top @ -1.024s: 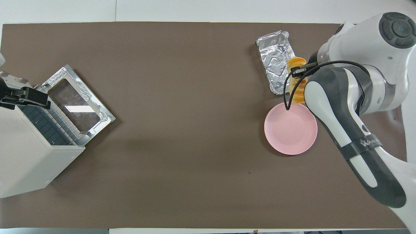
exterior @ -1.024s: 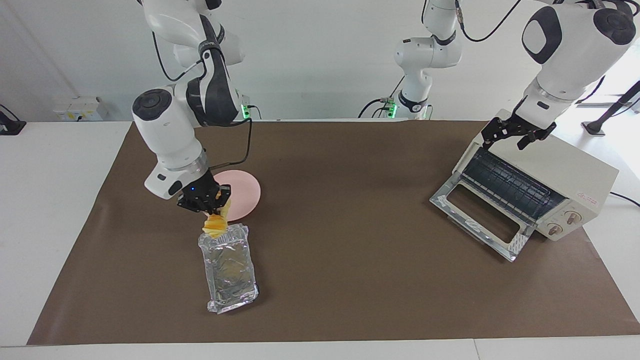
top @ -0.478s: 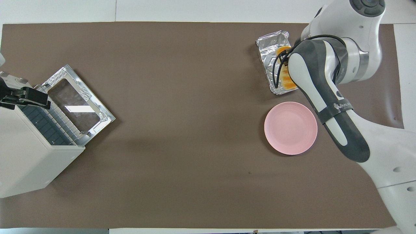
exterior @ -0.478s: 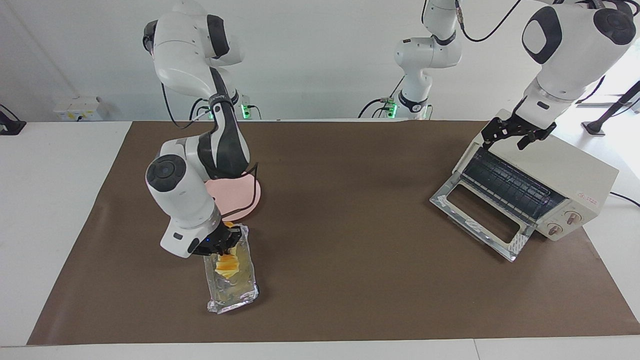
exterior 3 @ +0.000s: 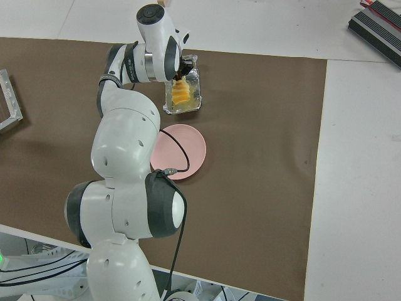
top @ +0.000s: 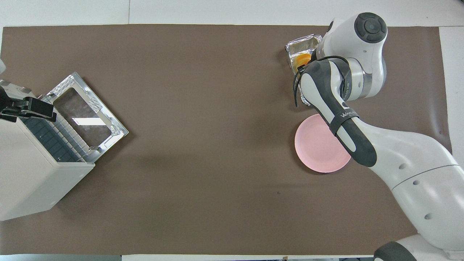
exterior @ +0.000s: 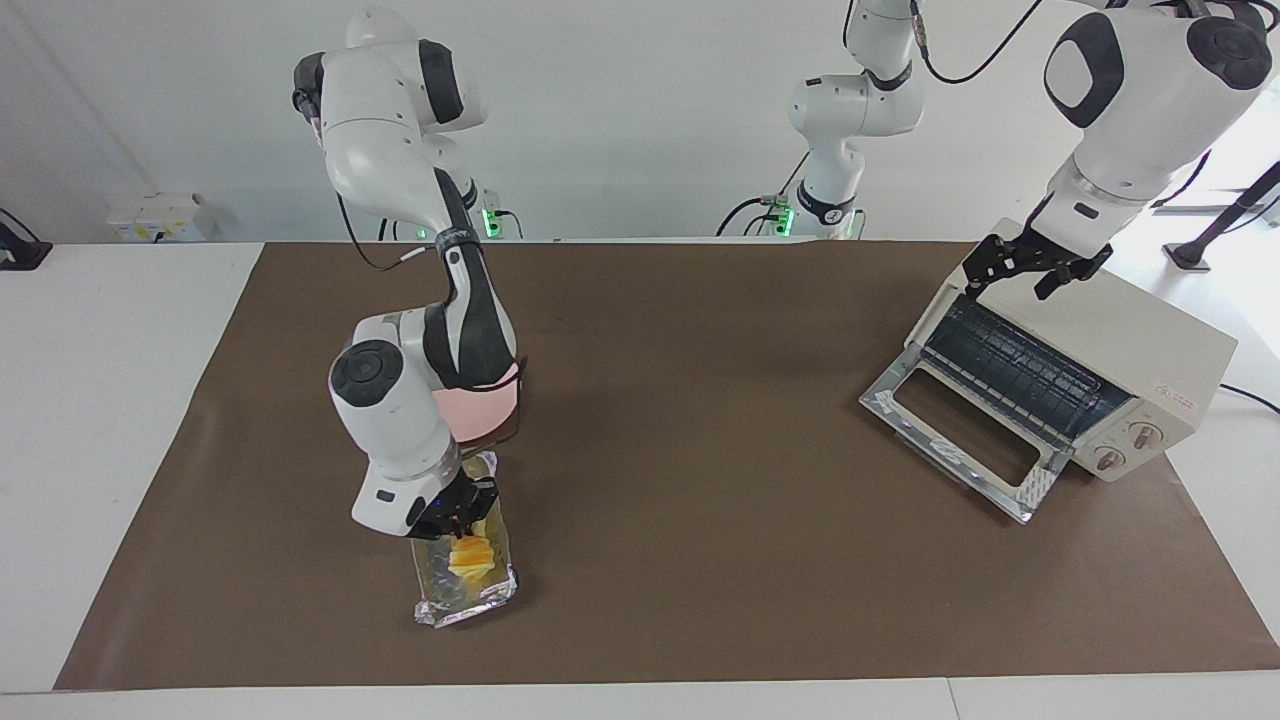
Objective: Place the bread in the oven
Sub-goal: 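Lower the bread into the foil tray and open the right gripper, then grasp the rim of the foil tray with the right gripper, then slide the foil tray toward the oven with the right gripper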
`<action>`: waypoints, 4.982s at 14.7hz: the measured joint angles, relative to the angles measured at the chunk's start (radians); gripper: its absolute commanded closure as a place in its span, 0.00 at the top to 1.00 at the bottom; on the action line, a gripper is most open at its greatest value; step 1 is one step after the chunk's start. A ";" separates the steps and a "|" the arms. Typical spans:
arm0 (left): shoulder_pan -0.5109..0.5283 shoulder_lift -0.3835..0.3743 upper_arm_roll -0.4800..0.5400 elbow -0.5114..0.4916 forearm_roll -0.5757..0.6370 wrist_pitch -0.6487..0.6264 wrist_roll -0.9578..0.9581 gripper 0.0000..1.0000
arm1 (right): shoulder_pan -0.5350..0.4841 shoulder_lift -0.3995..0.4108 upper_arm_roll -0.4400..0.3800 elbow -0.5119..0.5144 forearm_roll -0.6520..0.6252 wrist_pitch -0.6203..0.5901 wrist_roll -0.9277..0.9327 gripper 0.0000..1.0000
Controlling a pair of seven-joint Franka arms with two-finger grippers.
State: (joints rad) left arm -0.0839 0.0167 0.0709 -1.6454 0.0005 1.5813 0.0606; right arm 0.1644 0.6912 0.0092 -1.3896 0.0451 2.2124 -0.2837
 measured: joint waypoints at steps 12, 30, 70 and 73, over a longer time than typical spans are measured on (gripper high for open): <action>0.000 0.000 0.000 0.000 0.000 0.000 0.000 1.00 | -0.020 -0.068 -0.010 0.005 -0.036 -0.171 -0.026 1.00; 0.000 0.000 0.000 0.000 0.000 0.000 0.000 1.00 | -0.101 -0.052 -0.007 -0.110 -0.001 0.088 -0.113 0.23; 0.000 0.000 0.000 0.000 0.000 0.000 0.000 1.00 | 0.403 -0.157 0.017 -0.256 0.128 0.117 0.804 0.00; 0.000 0.000 0.000 0.000 0.000 0.000 0.000 1.00 | 0.402 -0.161 0.015 -0.291 0.128 0.161 0.804 1.00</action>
State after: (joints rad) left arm -0.0839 0.0166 0.0709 -1.6454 0.0005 1.5813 0.0606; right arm 0.5668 0.5297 0.0237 -1.6808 0.1732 2.3730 0.5203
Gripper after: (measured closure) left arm 0.000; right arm 0.982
